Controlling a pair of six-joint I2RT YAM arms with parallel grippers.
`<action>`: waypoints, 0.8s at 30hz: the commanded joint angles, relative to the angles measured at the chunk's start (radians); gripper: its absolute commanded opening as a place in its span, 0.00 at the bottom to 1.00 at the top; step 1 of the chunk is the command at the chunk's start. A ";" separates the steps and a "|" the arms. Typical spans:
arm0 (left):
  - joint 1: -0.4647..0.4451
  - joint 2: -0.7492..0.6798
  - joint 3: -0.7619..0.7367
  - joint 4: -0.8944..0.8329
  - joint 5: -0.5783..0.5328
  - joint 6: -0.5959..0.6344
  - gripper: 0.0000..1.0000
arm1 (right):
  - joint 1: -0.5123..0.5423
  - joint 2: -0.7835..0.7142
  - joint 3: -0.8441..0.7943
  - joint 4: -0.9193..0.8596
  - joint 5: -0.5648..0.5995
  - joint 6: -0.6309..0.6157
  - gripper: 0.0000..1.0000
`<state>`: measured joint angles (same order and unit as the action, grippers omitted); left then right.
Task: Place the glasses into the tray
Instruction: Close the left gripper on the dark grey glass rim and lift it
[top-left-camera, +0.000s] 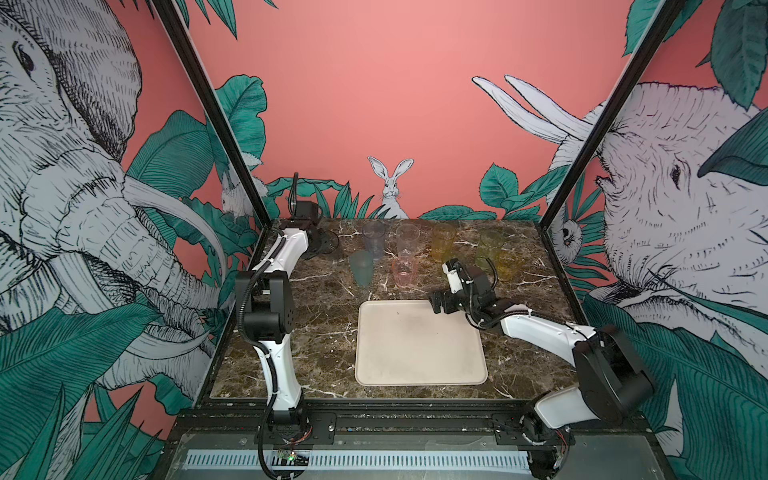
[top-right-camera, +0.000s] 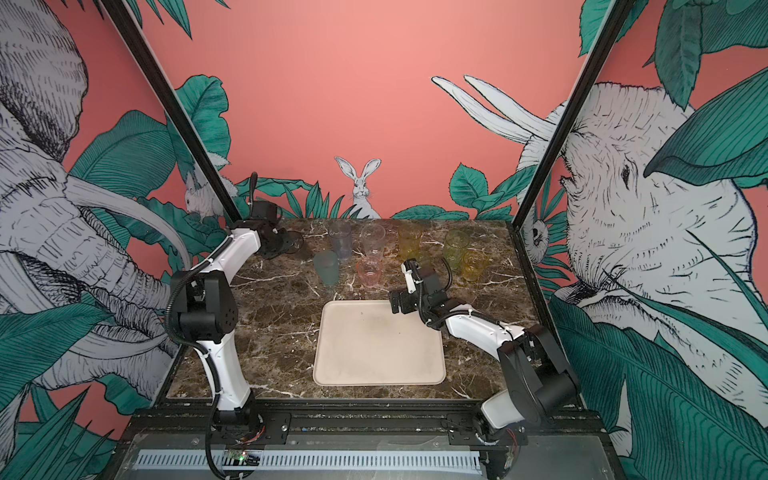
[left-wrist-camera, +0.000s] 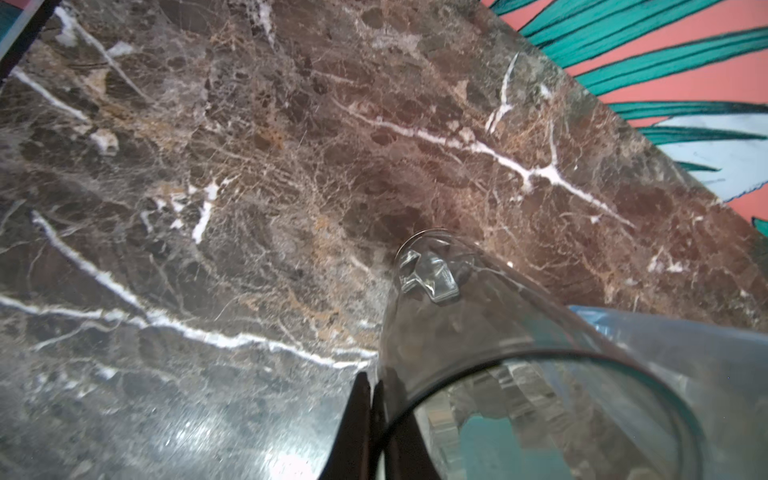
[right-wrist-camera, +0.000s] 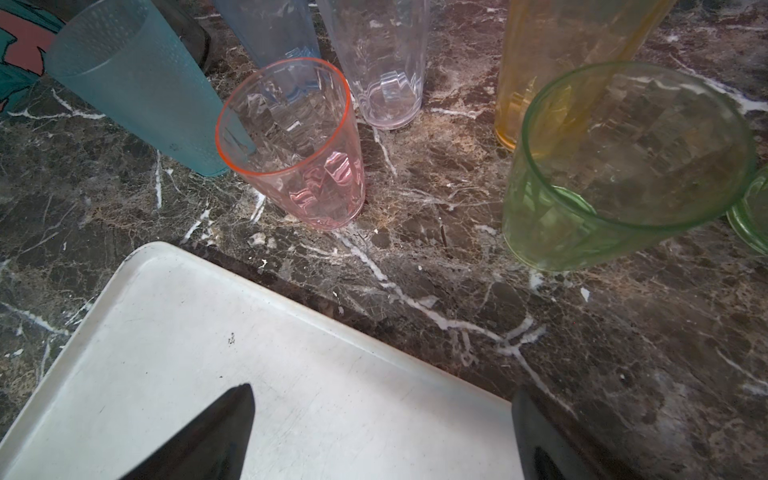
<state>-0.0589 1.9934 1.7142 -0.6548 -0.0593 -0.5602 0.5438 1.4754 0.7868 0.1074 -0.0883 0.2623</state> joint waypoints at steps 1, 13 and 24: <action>0.008 -0.110 -0.018 -0.045 0.029 0.042 0.03 | 0.008 0.011 0.033 0.012 0.006 0.009 0.99; 0.008 -0.336 -0.100 -0.262 0.014 0.145 0.01 | 0.008 0.017 0.039 0.005 0.005 0.015 0.99; -0.039 -0.513 -0.064 -0.551 -0.035 0.171 0.00 | 0.008 0.008 0.040 -0.003 0.008 0.019 0.99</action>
<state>-0.0776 1.5372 1.6222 -1.0832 -0.0673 -0.4137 0.5453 1.4853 0.8005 0.0929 -0.0887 0.2764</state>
